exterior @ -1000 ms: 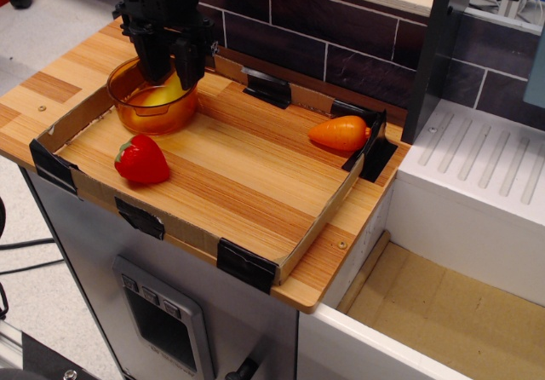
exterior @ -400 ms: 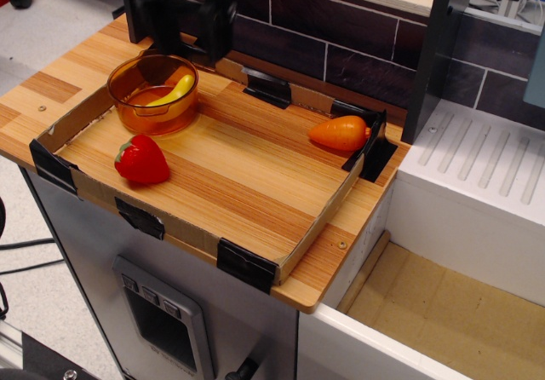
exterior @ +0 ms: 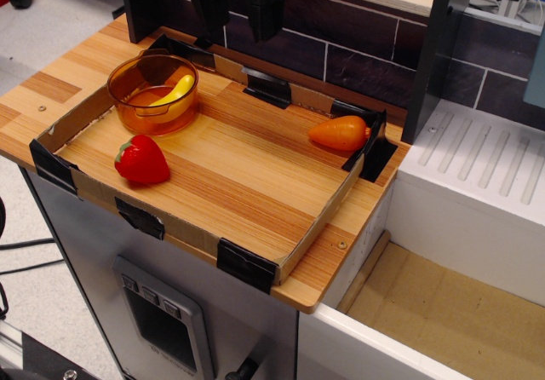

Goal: Put banana in pot

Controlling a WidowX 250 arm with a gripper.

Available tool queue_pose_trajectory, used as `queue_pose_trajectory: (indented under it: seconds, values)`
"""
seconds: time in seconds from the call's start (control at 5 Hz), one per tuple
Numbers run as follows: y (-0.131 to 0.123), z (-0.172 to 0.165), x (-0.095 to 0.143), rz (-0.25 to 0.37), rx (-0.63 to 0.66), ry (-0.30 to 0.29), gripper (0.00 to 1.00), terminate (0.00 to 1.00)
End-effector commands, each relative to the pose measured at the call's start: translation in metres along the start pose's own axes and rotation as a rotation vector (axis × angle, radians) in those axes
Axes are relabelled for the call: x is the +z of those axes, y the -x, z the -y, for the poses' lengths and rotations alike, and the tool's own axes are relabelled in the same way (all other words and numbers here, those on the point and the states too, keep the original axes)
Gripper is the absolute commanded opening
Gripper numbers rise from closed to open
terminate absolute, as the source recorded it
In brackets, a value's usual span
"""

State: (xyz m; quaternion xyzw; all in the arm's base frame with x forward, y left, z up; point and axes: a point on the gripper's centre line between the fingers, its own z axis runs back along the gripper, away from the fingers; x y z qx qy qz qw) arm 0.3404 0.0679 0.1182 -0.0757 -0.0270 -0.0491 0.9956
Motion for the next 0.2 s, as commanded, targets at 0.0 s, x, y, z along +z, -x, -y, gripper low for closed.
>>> queue_pose_trajectory:
  seconds: [0.0]
  values:
    - [-0.0013,-0.0026,0.0278,0.076,-0.007,-0.033,1.00,1.00]
